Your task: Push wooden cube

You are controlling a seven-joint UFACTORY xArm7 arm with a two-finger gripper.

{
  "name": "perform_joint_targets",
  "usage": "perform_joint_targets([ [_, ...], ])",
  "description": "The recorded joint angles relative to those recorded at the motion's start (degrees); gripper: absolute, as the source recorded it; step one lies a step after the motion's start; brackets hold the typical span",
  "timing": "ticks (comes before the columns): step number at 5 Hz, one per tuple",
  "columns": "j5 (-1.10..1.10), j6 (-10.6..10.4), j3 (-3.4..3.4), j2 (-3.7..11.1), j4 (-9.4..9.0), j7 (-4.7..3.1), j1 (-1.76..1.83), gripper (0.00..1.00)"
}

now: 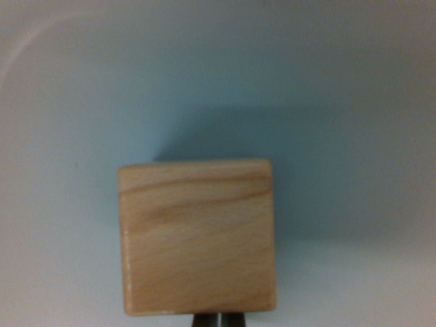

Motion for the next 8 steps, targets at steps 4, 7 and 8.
perform_joint_targets([
  [4,-0.25,1.51,-0.31,2.42,3.91,-0.28,0.01,1.0],
  [7,-0.34,2.08,-0.42,3.34,5.39,-0.38,0.01,1.0],
  [8,-0.4,2.48,-0.5,3.98,6.43,-0.46,0.01,1.0],
])
